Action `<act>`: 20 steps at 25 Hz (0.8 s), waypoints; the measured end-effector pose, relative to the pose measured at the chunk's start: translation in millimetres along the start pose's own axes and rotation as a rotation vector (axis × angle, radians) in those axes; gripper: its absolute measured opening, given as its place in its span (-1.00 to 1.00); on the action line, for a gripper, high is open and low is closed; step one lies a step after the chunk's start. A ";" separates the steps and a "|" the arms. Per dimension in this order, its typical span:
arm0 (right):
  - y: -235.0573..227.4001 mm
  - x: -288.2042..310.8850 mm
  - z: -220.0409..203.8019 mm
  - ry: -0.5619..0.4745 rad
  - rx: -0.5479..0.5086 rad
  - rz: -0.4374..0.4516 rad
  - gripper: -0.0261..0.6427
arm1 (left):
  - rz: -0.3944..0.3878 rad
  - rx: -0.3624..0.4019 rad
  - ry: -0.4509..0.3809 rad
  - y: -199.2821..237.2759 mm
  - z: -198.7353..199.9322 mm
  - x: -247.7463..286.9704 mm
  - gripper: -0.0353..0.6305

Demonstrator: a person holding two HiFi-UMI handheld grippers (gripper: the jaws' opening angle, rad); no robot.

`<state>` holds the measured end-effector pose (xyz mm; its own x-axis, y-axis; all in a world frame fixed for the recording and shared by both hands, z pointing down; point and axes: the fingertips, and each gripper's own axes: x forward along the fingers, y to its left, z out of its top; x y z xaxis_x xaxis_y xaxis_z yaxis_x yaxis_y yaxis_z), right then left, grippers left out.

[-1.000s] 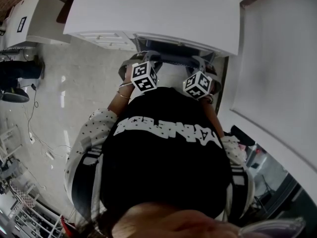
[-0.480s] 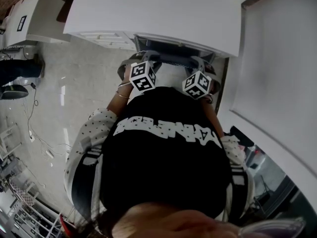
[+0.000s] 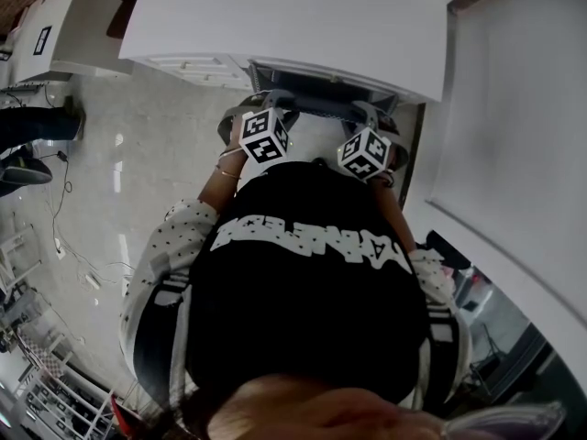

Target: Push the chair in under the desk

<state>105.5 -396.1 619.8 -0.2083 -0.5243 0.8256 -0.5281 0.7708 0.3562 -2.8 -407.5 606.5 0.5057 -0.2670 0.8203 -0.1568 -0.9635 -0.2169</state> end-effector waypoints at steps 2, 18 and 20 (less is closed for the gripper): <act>3.1 -0.7 -0.1 -0.003 -0.008 0.010 -0.40 | -0.002 -0.012 -0.001 -1.1 -1.5 -0.3 -0.46; 6.7 -34.1 10.1 -0.143 0.164 -0.034 -0.31 | 0.071 -0.129 -0.031 0.5 -1.0 -11.8 -0.35; 5.2 -41.2 15.2 -0.206 0.237 -0.035 -0.31 | 0.085 -0.160 -0.066 1.6 3.3 -19.7 -0.35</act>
<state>98.8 -375.9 581.0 -0.3360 -0.6301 0.7001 -0.7102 0.6577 0.2511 -10.2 -403.8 588.2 0.5384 -0.3533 0.7651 -0.3320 -0.9234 -0.1927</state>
